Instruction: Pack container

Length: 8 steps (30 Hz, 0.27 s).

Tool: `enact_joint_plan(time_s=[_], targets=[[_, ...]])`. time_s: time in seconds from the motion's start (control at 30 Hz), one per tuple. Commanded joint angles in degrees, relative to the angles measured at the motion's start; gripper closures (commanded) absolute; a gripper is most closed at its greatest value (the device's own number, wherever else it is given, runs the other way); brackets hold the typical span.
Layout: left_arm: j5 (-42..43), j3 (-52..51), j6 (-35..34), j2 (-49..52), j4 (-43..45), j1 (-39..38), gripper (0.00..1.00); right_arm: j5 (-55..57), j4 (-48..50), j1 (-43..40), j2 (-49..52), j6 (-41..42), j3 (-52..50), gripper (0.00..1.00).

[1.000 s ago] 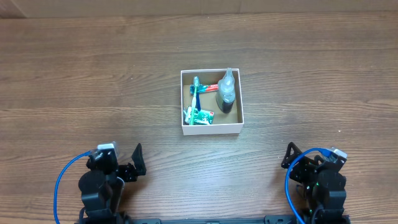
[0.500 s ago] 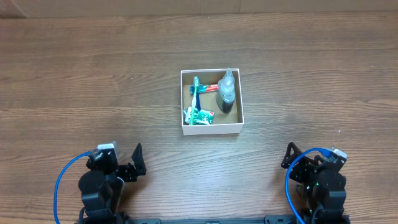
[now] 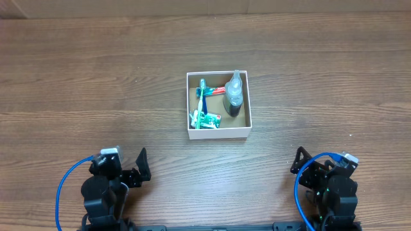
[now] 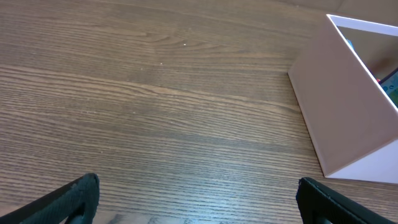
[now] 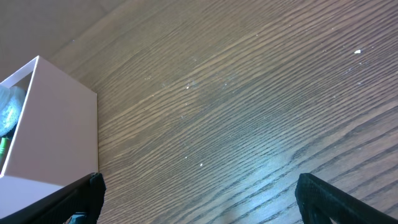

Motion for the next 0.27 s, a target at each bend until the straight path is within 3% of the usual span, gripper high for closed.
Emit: enact_joint_plan(time_s=[0.0,0.23], targets=[[1.0,-0.5,-0.6,-0.8,0.3,0.3,0.00,0.5,0.3,0.0,-0.6,0.1,-0.3,0.00],[1.0,-0.5,-0.6,-0.8,0.3,0.3,0.00,0.5,0.3,0.0,-0.6,0.1,-0.3,0.00]])
